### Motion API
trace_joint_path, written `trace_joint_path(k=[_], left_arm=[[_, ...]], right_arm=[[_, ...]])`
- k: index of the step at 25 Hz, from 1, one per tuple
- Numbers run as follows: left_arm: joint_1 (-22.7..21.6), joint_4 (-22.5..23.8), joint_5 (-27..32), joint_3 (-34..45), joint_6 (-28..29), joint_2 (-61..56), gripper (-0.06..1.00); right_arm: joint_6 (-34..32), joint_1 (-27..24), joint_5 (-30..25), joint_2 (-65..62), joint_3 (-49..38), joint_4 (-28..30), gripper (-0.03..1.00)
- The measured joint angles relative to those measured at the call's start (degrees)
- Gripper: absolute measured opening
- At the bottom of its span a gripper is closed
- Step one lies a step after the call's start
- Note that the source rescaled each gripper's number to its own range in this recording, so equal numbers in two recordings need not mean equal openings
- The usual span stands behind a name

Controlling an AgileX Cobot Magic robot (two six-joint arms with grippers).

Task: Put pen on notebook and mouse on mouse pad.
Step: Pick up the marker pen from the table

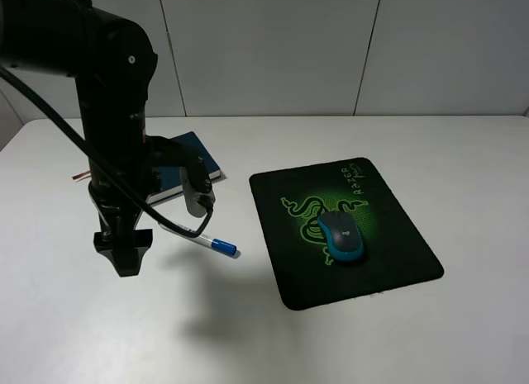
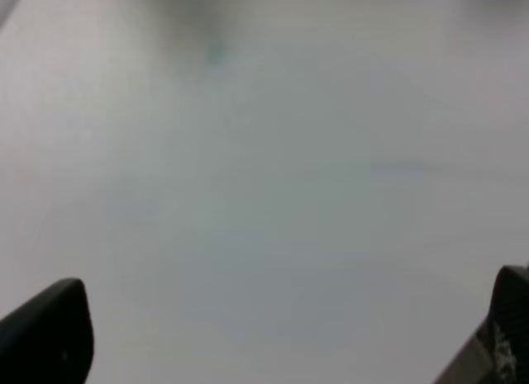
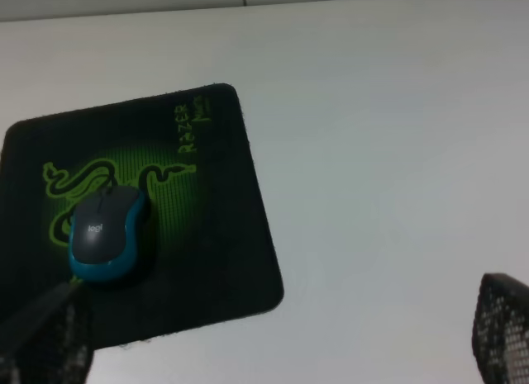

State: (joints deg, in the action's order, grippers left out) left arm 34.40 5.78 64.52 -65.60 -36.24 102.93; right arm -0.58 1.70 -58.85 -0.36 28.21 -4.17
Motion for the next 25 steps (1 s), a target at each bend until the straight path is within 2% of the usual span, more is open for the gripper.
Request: trace_joint_path(k=[13, 19, 25], left_arm=[[0.38, 2.76, -3.4, -12.07, -8.01, 12.46, 0.93], [1.24, 2.7, -8.6, -12.63, -10.77, 14.47, 0.93], [1.73, 2.54, -11.28, -12.63, -11.73, 16.74, 0.93]], right_arm=[[0.0, 0.0, 0.0, 0.0, 0.0, 0.0, 1.0], [0.02, 0.0, 0.0, 0.0, 0.0, 0.0, 1.0], [0.09, 0.0, 0.0, 0.0, 0.0, 0.0, 1.0]])
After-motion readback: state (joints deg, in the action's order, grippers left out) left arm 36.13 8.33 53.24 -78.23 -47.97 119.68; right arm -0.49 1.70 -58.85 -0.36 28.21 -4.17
